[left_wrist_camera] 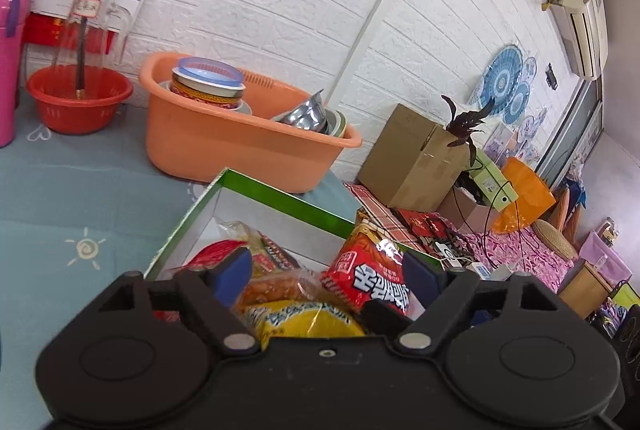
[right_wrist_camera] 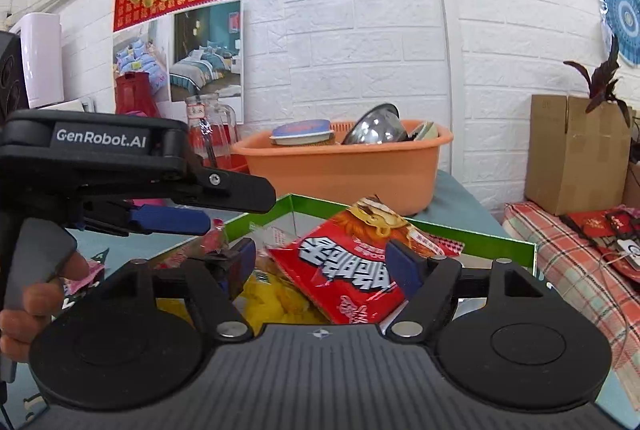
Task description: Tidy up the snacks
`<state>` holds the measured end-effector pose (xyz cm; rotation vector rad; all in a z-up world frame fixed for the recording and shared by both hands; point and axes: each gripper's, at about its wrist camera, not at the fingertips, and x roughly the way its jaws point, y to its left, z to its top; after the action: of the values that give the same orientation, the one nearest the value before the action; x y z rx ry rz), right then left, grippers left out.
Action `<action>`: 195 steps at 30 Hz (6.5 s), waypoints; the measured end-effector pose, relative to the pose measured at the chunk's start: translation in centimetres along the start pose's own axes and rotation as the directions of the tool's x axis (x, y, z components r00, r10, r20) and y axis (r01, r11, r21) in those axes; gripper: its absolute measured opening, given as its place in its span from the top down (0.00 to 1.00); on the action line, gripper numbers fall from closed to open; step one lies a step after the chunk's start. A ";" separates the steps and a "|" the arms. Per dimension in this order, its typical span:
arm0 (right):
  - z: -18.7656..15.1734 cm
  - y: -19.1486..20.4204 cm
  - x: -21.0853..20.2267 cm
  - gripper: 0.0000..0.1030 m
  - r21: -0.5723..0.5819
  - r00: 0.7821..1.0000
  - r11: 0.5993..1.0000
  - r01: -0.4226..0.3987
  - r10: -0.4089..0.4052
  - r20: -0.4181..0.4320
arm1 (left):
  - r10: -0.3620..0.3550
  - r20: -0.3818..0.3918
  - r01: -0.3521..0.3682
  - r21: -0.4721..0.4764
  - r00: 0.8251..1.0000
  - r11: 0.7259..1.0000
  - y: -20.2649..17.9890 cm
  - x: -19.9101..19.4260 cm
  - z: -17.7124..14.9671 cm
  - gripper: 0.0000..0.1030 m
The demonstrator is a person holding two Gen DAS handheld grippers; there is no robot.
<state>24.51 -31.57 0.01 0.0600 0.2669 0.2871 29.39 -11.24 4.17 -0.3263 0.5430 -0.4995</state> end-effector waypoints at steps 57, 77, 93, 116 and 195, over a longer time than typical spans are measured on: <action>-6.7 12.2 -5.2 0.00 -0.038 0.906 0.945 -0.325 0.299 -0.299 | -0.016 -0.113 -0.019 -0.301 0.994 0.953 11.6 -14.7 -11.4 0.27; -7.1 14.3 -3.8 0.65 0.036 0.877 0.938 -0.346 0.337 -0.342 | 0.006 -0.062 -0.021 -0.249 0.998 0.968 9.7 -15.6 -10.5 0.30; -2.0 8.1 -5.9 0.74 0.085 0.971 0.972 -0.221 0.227 -0.075 | -0.150 0.046 0.154 -0.099 0.988 0.983 2.6 -12.2 -3.8 0.31; -3.6 3.4 -4.7 0.00 0.069 0.936 0.949 -0.309 0.316 -0.155 | -0.076 -0.079 0.068 -0.100 0.994 0.993 5.7 -9.4 -3.9 0.00; -3.9 6.1 -15.6 0.00 -0.095 0.985 0.988 0.124 -0.135 -0.112 | 0.275 -0.003 -0.273 0.119 0.961 0.955 -3.8 -16.3 -11.5 0.00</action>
<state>7.34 -30.12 0.78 -0.0609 0.3738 0.1726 9.40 -7.62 3.13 -0.1298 0.5655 -0.2642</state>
